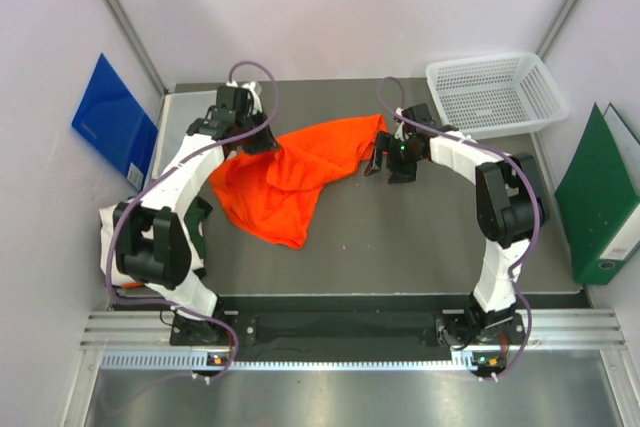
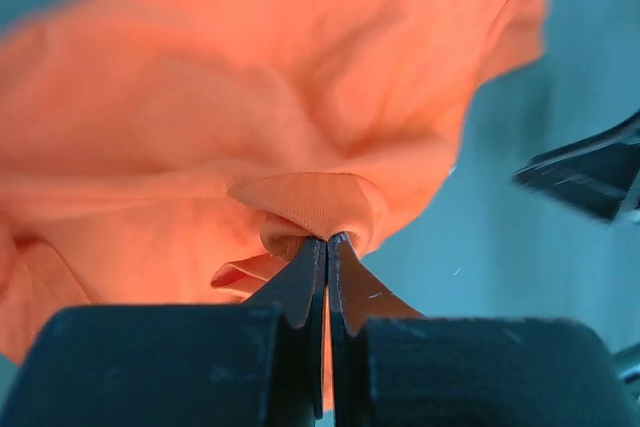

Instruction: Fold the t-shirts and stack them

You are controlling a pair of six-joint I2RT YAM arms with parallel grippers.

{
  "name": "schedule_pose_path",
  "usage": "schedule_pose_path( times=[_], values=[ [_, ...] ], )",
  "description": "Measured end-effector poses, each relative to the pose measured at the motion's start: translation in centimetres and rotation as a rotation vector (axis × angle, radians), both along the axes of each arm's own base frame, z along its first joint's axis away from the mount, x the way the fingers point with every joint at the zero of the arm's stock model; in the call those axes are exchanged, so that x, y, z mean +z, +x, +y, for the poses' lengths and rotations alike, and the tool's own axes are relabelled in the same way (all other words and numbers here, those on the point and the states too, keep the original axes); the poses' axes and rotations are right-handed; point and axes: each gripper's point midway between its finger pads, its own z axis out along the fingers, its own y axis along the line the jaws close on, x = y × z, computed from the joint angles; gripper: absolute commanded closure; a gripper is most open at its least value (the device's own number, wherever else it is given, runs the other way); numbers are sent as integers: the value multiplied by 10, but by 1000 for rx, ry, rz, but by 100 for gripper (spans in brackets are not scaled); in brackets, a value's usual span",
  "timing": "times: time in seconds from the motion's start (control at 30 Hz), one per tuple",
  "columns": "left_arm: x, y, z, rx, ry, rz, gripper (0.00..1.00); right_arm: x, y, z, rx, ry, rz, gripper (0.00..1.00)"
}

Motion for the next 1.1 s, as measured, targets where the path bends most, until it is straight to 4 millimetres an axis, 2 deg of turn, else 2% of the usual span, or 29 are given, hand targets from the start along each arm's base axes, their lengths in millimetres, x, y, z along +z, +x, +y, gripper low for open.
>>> schedule_pose_path(
  times=[0.1, 0.17, 0.3, 0.4, 0.47, 0.57, 0.67, 0.77, 0.87, 0.97, 1.1],
  values=[
    [34, 16, 3, 23, -11, -92, 100, 1, 9, 0, -11, 6, -9, 22],
    [44, 23, 7, 42, -15, -121, 100, 3, 14, 0, -19, 16, -18, 22],
    [51, 40, 25, 106, -29, -134, 100, 12, 30, 6, -38, 61, -51, 22],
    [48, 59, 39, 147, -34, -131, 100, 21, 44, 15, -49, 113, -81, 23],
    [43, 73, 47, 168, -37, -127, 100, 27, 57, 24, -59, 167, -102, 30],
    [31, 89, 53, 182, -47, -108, 100, 36, 74, 42, -73, 283, -112, 31],
    [24, 100, 53, 180, -59, -95, 100, 39, 85, 62, -81, 394, -83, 24],
    [25, 109, 48, 163, -78, -99, 100, 45, 89, 83, -69, 460, -53, 24],
    [31, 121, 43, 150, -97, -115, 100, 67, 93, 118, -25, 554, -42, 23],
    [40, 137, 41, 142, -107, -144, 100, 89, 81, 150, 19, 652, -10, 24],
    [47, 152, 38, 135, -116, -171, 100, 105, 63, 173, 50, 743, 63, 25]
  ],
)
